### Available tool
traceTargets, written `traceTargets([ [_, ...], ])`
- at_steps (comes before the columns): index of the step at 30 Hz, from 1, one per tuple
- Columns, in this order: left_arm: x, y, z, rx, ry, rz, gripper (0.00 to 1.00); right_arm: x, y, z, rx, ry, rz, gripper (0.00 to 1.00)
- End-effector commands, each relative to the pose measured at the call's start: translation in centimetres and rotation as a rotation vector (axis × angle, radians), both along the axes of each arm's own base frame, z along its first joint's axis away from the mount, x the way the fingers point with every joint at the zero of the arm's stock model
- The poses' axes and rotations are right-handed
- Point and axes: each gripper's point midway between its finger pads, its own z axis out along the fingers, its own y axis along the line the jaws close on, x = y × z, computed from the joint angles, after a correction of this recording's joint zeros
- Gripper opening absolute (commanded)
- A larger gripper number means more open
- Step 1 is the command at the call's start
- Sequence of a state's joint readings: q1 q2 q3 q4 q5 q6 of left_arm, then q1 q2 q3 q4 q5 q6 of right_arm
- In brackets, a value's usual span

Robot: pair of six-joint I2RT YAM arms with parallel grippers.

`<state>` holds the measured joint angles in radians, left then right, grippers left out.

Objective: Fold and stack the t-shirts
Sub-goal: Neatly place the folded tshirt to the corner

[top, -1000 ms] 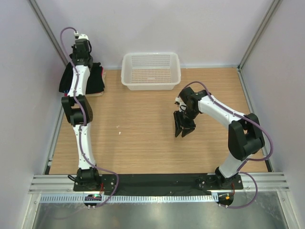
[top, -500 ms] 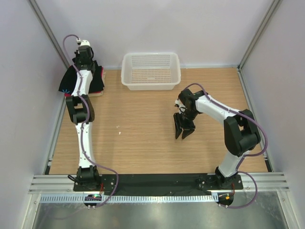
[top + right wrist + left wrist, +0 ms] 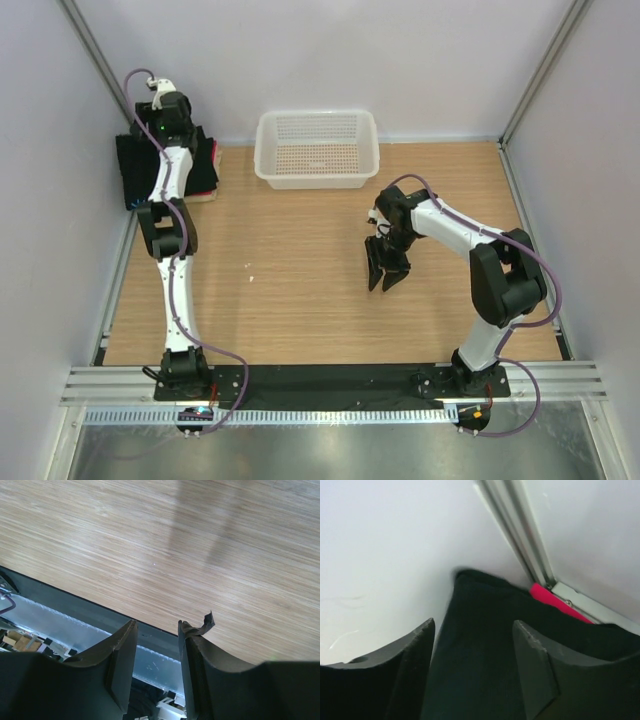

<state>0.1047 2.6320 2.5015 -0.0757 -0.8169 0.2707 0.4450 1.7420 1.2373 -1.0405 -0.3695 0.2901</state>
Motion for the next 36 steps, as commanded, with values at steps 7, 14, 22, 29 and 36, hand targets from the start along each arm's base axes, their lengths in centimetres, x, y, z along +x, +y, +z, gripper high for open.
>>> traceTargets([
  [7,-1.8,-4.3,10.5,-0.008,-0.228,-0.059,0.63,0.2,0.1,1.4,0.029,-0.032,-0.001,0.45],
  [14,-1.7,-12.4,4.2,-0.249,-0.032,-0.329,0.61,0.5,-0.1,2.1,0.032,-0.057,-0.015,0.45],
  [22,-8.3,-22.0,1.6,-0.558,0.082,-0.455,0.62,1.5,-1.2,3.6,0.069,-0.124,-0.113,0.45],
  [29,-19.2,-36.0,-0.2,-0.811,0.257,-0.705,0.65,2.9,-3.2,5.7,0.142,-0.289,-0.292,0.46],
  [36,-34.2,-44.7,-2.0,-1.042,0.410,-0.926,0.66,1.1,-2.5,5.3,0.301,-0.367,-0.469,0.47],
])
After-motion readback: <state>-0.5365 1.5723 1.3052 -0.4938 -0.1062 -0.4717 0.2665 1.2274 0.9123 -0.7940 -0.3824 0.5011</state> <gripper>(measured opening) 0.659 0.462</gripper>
